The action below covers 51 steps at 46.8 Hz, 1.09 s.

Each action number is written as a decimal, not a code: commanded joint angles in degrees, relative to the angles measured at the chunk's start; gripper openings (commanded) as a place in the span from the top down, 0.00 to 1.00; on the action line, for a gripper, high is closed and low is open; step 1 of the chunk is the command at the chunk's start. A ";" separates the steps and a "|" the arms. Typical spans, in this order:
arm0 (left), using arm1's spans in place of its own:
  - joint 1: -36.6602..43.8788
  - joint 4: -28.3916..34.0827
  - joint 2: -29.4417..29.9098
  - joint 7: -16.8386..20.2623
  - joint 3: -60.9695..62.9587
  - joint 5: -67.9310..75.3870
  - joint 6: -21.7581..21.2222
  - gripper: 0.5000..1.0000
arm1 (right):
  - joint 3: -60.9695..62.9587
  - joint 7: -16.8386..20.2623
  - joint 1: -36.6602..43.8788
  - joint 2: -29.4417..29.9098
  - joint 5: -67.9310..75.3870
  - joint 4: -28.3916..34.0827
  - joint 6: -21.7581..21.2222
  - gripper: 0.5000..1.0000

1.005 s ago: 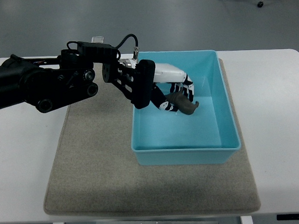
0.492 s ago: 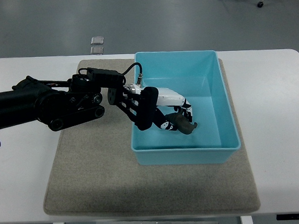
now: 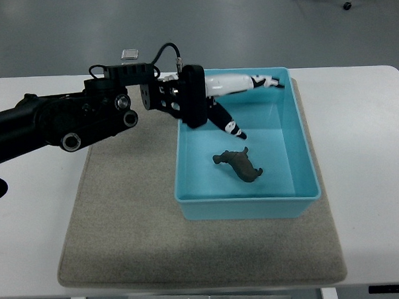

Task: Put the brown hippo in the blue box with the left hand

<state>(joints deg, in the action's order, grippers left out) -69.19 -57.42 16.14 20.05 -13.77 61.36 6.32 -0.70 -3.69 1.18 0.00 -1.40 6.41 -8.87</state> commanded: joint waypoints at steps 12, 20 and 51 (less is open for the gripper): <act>1.69 9.60 2.67 -0.10 -11.72 -31.45 -0.08 0.02 | 0.00 0.00 0.05 0.00 0.00 0.00 0.00 0.13; 2.13 18.82 3.19 -0.10 -11.37 -48.34 -0.08 0.02 | 0.00 0.00 -0.04 0.00 -0.09 0.00 0.00 0.13; 7.75 29.74 3.11 -1.42 -12.87 -67.16 2.74 0.01 | 0.00 0.00 0.05 0.00 0.00 0.00 0.00 0.13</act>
<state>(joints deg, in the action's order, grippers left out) -61.70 -28.00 19.24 18.72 -26.64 -5.73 9.96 -0.70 -3.69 1.17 0.00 -1.42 6.41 -8.87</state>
